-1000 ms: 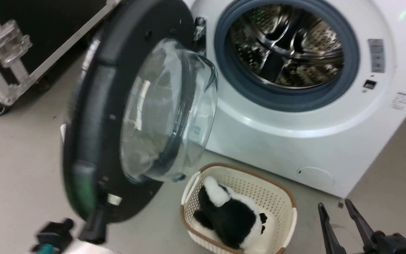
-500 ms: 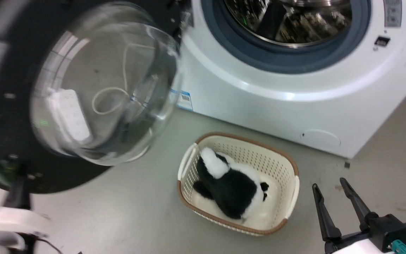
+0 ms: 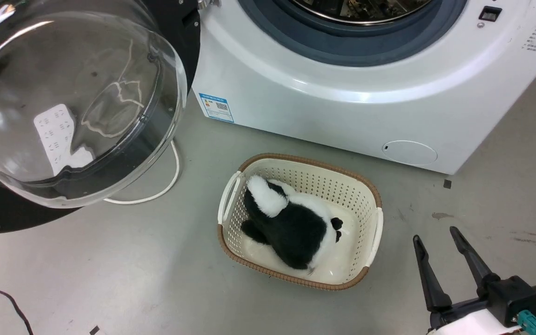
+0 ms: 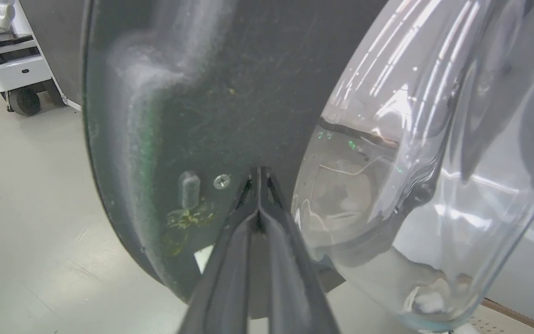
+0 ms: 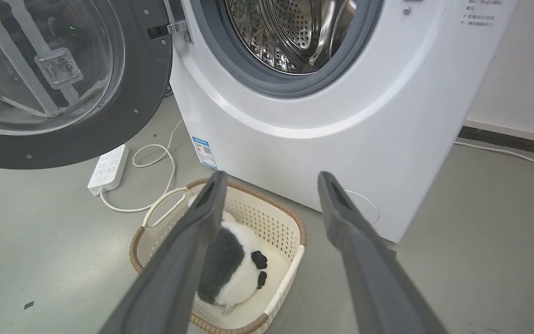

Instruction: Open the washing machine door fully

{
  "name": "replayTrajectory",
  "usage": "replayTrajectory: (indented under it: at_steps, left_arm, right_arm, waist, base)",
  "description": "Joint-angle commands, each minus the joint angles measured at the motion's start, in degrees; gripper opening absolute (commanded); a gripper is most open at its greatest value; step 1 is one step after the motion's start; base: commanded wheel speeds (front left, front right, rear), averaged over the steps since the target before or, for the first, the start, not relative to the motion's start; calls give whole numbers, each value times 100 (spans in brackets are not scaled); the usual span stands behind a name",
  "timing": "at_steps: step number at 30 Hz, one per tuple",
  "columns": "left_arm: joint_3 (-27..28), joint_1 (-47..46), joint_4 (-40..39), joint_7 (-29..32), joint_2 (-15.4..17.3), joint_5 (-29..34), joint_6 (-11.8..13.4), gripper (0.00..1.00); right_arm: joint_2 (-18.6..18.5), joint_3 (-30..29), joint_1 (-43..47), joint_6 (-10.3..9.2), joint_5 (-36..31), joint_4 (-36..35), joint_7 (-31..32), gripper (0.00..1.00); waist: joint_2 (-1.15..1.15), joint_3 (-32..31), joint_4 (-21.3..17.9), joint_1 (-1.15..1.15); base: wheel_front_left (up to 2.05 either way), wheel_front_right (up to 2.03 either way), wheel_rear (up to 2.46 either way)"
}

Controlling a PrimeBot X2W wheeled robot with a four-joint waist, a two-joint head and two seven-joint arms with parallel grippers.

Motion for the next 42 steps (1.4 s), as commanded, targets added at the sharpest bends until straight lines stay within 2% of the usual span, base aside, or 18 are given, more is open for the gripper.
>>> replayTrajectory:
  at_steps: [1,6,10,11,12,17,21,25,30,40,41,42]
  left_arm:
    - [29,-60,17,-31,-1,25,-22,0]
    - [-6,96,-279,-32,-182,150,-25,0]
    - [-1,338,-926,-32,-416,234,-25,0]
    - [9,483,-1355,-32,-571,290,-25,0]
    - [9,483,-1355,-32,-571,290,-25,0]
    - [-46,997,-2307,-32,-1040,425,-26,0]
    - [-170,1425,-2767,-32,-1424,529,-26,0]
    - [-347,1836,-2933,-32,-1793,692,-26,0]
    - [-680,2192,-2945,-32,-2069,942,-26,0]
    - [-986,2599,-2808,-32,-2277,1415,-26,0]
    - [-1003,2608,-2799,-32,-2280,1486,-26,10]
    - [-1033,2614,-2793,-32,-2276,1569,-26,64]
  right_arm:
    - [16,-18,-99,5,-38,-38,-25,100]
    - [16,-66,-96,5,-3,-47,-25,100]
    - [16,-148,-78,5,37,-208,-25,100]
    - [16,-195,-56,5,40,-349,-25,100]
    - [16,-195,-56,5,40,-349,-25,100]
    - [16,-321,56,5,61,-685,-25,100]
    - [16,-350,175,5,33,-811,-25,100]
    - [16,-377,342,5,16,-863,-25,100]
    - [16,-465,544,5,73,-827,-25,100]
    - [16,-477,765,5,167,-738,-25,100]
    - [16,-451,773,5,158,-715,-25,100]
    - [16,-433,776,5,154,-696,-25,100]
  waist:
    - [0,-11,-3,-1]
    - [0,-182,-30,-1]
    - [0,-410,-75,-1]
    - [0,-543,-121,-1]
    - [0,-543,-121,-1]
    - [0,-912,-351,-1]
    - [0,-1193,-617,-1]
    - [0,-1391,-874,-1]
    - [0,-1511,-1118,-1]
    - [0,-1559,-1414,-1]
    - [0,-1561,-1426,-1]
    - [0,-1563,-1432,-1]
  base:
    - [0,0,0]
    - [0,0,0]
    - [0,0,0]
    - [0,0,0]
    - [0,0,0]
    - [0,0,0]
    - [0,0,0]
    - [0,0,0]
    - [0,0,0]
    - [0,0,0]
    - [0,0,0]
    - [0,0,0]
